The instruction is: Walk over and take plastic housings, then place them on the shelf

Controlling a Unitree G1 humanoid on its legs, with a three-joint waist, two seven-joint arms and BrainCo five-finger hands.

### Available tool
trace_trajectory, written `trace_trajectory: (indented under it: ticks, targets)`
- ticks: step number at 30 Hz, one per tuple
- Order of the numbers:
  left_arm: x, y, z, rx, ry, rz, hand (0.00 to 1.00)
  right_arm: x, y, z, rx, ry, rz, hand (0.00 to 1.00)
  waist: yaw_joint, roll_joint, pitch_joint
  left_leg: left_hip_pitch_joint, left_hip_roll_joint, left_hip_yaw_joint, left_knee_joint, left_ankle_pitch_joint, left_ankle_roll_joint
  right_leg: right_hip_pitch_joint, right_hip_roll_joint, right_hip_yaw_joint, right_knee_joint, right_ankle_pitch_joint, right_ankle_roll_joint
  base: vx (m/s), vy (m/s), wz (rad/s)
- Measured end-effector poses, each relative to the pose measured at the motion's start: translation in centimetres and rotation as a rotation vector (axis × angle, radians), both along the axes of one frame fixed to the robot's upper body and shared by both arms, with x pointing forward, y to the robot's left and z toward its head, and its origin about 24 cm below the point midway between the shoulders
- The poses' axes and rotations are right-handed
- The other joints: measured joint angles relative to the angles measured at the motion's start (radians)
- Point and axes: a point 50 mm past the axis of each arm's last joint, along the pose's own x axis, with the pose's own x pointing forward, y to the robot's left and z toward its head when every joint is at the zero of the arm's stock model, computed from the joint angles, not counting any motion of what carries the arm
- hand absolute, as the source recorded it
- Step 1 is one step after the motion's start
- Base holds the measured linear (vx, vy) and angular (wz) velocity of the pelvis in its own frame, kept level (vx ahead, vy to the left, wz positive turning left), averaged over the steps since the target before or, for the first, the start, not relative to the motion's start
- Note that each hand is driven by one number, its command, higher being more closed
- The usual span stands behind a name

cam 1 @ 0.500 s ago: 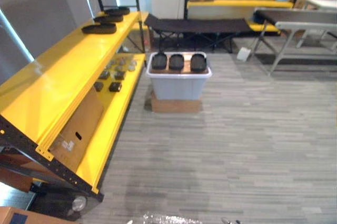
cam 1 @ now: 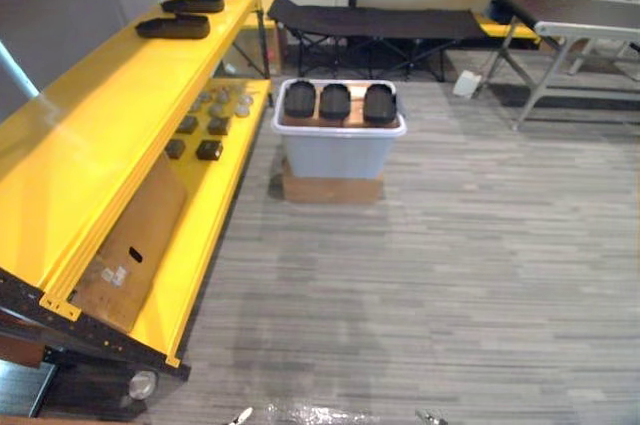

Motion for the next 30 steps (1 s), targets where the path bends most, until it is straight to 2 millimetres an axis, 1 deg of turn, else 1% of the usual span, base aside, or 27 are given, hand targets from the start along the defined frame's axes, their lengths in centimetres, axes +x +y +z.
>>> trace_trajectory:
  ticks: [3, 21, 23, 25, 26, 27, 28, 29, 30]
  targets:
    - [-0.4, -0.1, -0.1, -0.021, 0.017, 0.075, 0.0, 0.0, 0.3, 0.0, 0.015, -0.003, -0.035, 0.0, 0.0, -0.001, 0.001, 0.006, 0.0, 0.002, -0.004, 0.0, 0.0, 0.008, 0.0, -0.002, 0.0, -0.004, 0.006, -0.05, -0.012, -0.02]
    - [-0.4, 0.0, -0.1, 0.015, 0.043, 0.082, 0.0, 0.0, 0.5, -0.1, 0.044, 0.016, -0.024, 0.0, -0.003, 0.0, 0.0, 0.01, -0.003, -0.001, -0.019, 0.008, 0.002, 0.01, 0.0, -0.023, -0.011, -0.007, 0.002, -0.04, -0.016, 0.01]
    - [-0.4, 0.0, -0.1, 0.015, 0.04, 0.078, 0.0, 0.0, 0.5, -0.1, 0.047, 0.026, -0.003, 0.0, -0.004, -0.004, 0.004, 0.019, -0.003, -0.001, -0.019, 0.008, 0.002, 0.021, 0.0, -0.024, -0.011, -0.007, 0.002, -0.02, -0.009, 0.01]
    - [-0.4, 0.1, -0.1, 0.018, 0.041, 0.071, 0.0, 0.0, 0.5, -0.1, 0.045, 0.034, 0.015, 0.0, -0.004, -0.013, 0.007, 0.022, -0.004, -0.002, -0.019, 0.007, 0.002, 0.024, -0.002, -0.027, -0.001, -0.009, 0.003, -0.08, -0.009, 0.04]
    - [-0.4, 0.1, -0.1, 0.02, 0.042, 0.067, 0.0, 0.3, 0.4, 0.0, 0.042, 0.026, 0.016, 0.0, -0.004, -0.014, 0.01, 0.015, -0.006, -0.006, -0.02, 0.005, 0.003, -0.007, -0.015, -0.03, 0.058, -0.042, 0.01, -0.09, 0.016, 0.05]
    - [-0.4, 0.1, -0.1, 0.02, 0.045, 0.063, 0.0, 0.4, 0.3, 0.0, 0.039, 0.023, 0.016, 0.0, -0.007, -0.012, 0.011, 0.009, -0.008, -0.012, -0.023, 0.004, 0.005, -0.031, -0.024, -0.033, 0.104, -0.063, 0.014, -0.06, 0.028, 0.27]
    - [-0.4, 0.1, -0.1, 0.026, 0.053, 0.041, 0.0, 0.8, -0.1, 0.1, 0.024, 0.01, 0.014, 0.0, -0.018, -0.013, 0.017, 0.001, -0.017, -0.026, -0.024, -0.007, 0.012, -0.093, -0.059, -0.049, 0.242, -0.111, 0.04, -0.05, 0.069, 0.3]
    - [-0.1, 0.0, -0.1, 0.025, 0.05, 0.026, 0.0, 1.1, -0.9, 0.3, -0.005, -0.007, 0.006, 0.0, -0.012, -0.005, 0.036, 0.008, -0.017, -0.024, -0.023, -0.012, 0.025, -0.174, -0.093, -0.049, 0.428, -0.121, 0.053, -0.05, 0.099, 0.32]
    - [-0.1, 0.2, -0.1, 0.034, 0.058, 0.008, 0.0, 1.5, -1.2, 0.5, -0.019, -0.025, -0.02, 0.0, -0.013, -0.009, 0.042, 0.015, -0.021, -0.026, -0.023, -0.009, 0.048, -0.267, -0.14, -0.05, 0.625, -0.108, 0.042, -0.04, 0.104, 0.11]
